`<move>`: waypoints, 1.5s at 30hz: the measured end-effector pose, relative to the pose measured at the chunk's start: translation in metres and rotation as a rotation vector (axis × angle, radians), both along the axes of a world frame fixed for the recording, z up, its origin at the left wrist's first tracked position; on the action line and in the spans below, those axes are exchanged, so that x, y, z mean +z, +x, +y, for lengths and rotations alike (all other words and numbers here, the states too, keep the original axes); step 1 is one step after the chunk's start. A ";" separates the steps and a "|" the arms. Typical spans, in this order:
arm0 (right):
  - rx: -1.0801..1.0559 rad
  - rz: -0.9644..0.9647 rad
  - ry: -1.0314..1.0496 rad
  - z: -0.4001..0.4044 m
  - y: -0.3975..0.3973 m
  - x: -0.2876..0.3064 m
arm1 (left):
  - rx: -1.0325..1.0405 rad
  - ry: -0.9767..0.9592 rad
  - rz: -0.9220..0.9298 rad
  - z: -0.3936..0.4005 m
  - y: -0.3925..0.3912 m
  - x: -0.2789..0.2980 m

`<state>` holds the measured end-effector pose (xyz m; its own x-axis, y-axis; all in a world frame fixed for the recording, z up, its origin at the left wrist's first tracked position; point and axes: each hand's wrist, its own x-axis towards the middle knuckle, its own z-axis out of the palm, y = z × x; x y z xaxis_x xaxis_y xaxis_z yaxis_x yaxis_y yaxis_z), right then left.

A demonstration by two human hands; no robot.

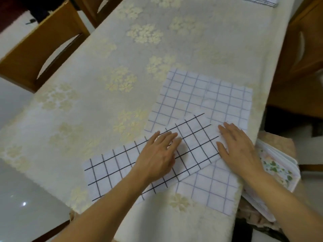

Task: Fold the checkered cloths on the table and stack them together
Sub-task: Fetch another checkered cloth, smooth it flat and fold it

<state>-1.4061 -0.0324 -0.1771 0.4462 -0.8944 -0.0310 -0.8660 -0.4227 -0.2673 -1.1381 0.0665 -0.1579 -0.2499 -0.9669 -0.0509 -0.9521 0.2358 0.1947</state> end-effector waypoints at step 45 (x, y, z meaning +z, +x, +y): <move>-0.168 -0.300 -0.021 -0.033 0.015 -0.023 | -0.799 0.058 -0.124 -0.202 -0.062 0.007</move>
